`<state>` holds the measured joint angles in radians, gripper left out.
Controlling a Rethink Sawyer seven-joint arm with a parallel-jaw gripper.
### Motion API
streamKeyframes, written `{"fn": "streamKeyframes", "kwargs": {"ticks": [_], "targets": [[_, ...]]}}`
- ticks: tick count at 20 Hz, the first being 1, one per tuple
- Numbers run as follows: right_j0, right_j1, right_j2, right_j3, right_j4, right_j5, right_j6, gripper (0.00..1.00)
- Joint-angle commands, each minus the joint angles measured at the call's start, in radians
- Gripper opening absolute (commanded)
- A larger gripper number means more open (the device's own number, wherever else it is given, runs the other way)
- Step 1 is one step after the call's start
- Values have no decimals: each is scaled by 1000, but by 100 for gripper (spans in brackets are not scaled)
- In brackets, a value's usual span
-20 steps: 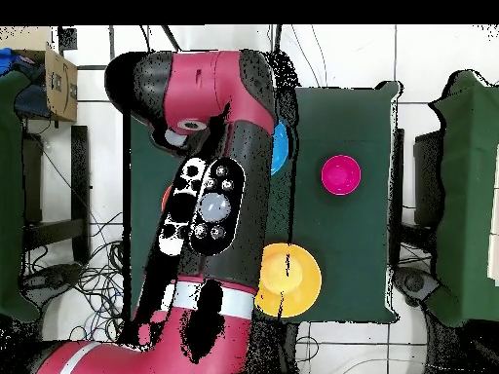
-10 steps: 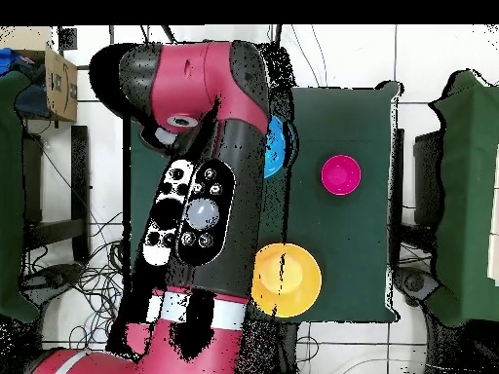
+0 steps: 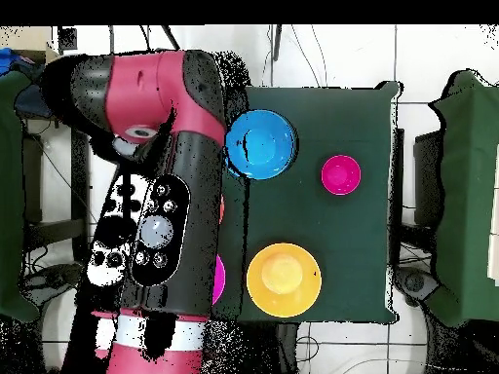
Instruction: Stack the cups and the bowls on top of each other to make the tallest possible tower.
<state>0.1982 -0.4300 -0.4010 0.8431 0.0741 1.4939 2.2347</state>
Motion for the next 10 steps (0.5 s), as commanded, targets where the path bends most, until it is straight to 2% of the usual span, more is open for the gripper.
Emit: {"fn": "streamKeyframes", "kwargs": {"ticks": [1,4,10], "targets": [[47,-33,35,251,13,-184,265,100],[55,-47,37,343,11,-319,268,100],[61,-52,48,463,20,-526,279,100]]}}
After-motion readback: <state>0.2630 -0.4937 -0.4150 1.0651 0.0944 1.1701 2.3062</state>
